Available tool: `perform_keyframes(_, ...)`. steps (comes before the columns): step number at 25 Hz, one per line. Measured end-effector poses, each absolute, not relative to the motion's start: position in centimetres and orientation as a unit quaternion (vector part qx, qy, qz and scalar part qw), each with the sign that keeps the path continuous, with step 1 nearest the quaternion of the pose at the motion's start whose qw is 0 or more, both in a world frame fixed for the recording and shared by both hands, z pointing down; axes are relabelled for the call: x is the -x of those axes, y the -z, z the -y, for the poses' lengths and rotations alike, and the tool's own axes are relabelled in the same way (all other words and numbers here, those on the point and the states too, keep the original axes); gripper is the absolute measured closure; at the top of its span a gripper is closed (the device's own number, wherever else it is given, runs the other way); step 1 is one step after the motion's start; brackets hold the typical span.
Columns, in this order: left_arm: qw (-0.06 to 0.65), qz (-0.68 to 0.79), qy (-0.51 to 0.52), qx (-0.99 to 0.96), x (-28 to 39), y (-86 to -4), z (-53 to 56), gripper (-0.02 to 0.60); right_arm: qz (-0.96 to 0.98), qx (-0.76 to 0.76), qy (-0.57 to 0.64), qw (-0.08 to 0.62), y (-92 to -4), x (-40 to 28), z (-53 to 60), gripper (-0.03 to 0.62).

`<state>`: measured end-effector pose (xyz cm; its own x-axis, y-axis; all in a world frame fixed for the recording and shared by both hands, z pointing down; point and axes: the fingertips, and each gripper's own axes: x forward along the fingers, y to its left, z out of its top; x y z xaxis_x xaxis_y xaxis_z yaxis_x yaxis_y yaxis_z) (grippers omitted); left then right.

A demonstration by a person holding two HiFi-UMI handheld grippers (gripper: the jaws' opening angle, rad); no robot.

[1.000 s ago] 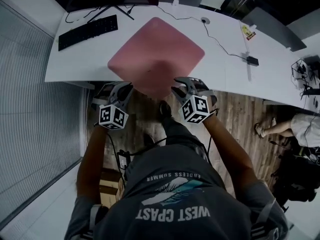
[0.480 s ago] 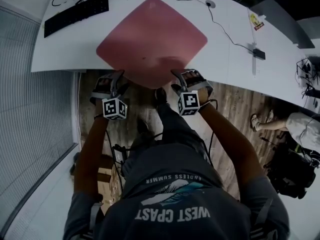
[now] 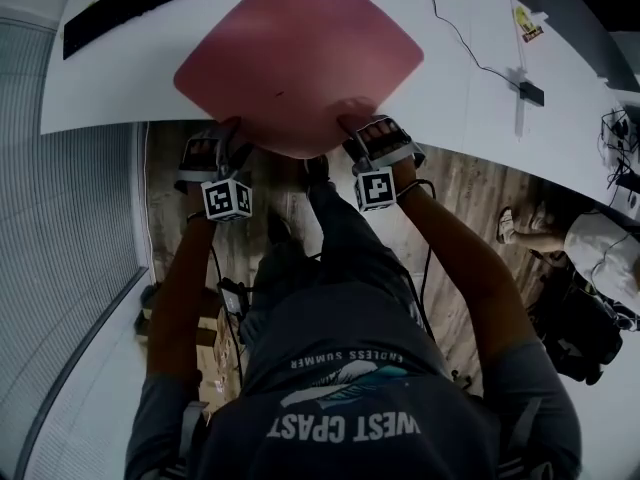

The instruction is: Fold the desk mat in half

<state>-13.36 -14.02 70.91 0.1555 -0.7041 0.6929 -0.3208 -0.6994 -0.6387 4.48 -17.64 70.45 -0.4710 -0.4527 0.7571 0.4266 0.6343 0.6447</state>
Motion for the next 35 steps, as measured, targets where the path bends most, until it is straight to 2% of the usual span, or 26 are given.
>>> perform_keyframes(1,0.171,-0.348,0.548,0.741,13.4,-70.9,14.1,0.221,0.748,-0.009,0.428,0.508,-70.2,-4.1,17.6,0.267)
perform_keyframes(2,0.167,-0.349,0.546,0.743,13.4,-71.0,14.1,0.221,0.752,-0.007,0.423,0.504,-70.2,-4.0,17.5,0.332)
perform_keyframes(5,0.155,-0.356,0.537,0.749,13.5,-70.9,13.7,0.221,0.773,-0.004,0.396,0.496,-69.6,-4.3,17.0,0.459)
perform_keyframes(8,0.147,-0.368,0.53,0.75,13.8,-70.0,13.3,0.222,0.8,-0.046,0.382,0.46,-66.4,-3.9,18.4,0.549)
perform_keyframes(15,0.149,-0.404,0.507,0.747,14.8,-65.8,13.7,0.224,0.826,-0.11,0.347,0.43,-61.0,-1.7,22.8,0.554)
perform_keyframes(35,0.138,-0.48,0.501,0.707,19.0,-58.7,18.4,0.224,0.835,-0.134,0.326,0.423,-57.8,0.7,31.3,0.554)
